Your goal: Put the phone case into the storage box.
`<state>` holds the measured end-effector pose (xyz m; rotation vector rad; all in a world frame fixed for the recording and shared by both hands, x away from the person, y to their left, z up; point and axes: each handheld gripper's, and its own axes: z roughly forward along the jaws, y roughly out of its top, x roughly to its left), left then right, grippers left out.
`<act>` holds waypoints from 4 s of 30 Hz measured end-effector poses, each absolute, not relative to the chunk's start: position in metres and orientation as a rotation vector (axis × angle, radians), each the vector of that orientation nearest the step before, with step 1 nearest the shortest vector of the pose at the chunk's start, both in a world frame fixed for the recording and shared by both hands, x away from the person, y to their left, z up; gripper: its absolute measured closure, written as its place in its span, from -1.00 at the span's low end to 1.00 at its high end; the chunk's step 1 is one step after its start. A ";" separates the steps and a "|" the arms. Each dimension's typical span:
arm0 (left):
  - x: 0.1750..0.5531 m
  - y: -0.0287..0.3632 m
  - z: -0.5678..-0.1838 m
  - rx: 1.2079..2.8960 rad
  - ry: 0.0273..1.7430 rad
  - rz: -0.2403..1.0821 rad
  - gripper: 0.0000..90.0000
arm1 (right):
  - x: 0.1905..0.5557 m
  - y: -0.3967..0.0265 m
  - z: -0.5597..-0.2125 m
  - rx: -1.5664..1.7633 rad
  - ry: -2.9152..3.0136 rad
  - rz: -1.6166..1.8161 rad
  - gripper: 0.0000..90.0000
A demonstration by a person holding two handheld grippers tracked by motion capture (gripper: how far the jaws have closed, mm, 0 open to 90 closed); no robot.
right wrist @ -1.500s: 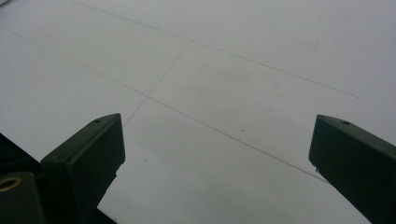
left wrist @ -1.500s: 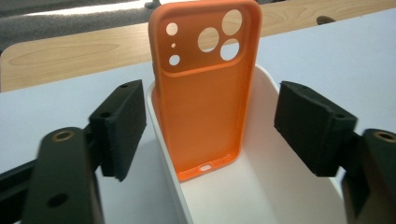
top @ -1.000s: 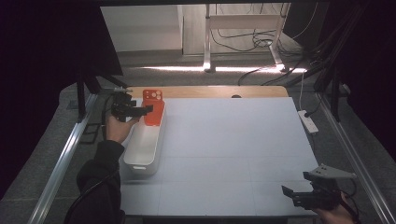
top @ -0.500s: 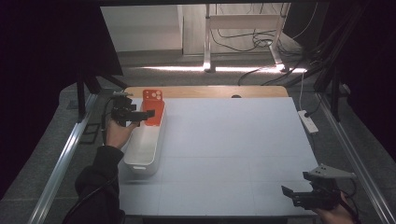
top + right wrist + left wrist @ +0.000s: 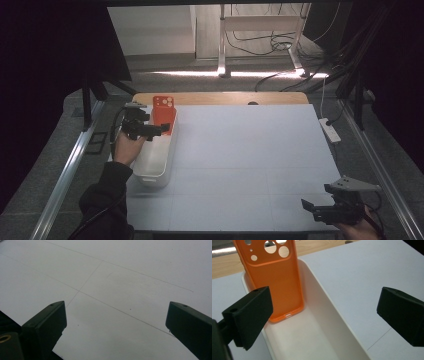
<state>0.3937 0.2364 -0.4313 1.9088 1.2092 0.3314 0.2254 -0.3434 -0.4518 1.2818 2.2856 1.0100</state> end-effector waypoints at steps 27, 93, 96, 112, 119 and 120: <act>0.354 0.212 -0.426 1.938 1.080 0.354 -1.00 | 0.225 -0.343 -0.452 1.281 2.286 1.009 -0.92; 0.266 0.201 -0.444 1.954 1.005 0.408 -0.99 | 0.224 -0.343 -0.451 1.265 2.290 1.029 -0.99; 0.262 0.202 -0.445 1.955 1.008 0.414 -0.99 | 0.224 -0.343 -0.451 1.265 2.288 1.028 -0.99; 0.242 0.212 -0.446 1.922 1.043 0.418 -1.00 | 0.224 -0.343 -0.451 1.263 2.287 1.027 -0.99; 0.234 0.217 -0.448 1.919 1.059 0.428 -0.99 | 0.224 -0.343 -0.451 1.263 2.285 1.030 -0.99; 0.232 0.218 -0.448 1.918 1.062 0.429 -1.00 | 0.223 -0.343 -0.451 1.263 2.284 1.031 -0.99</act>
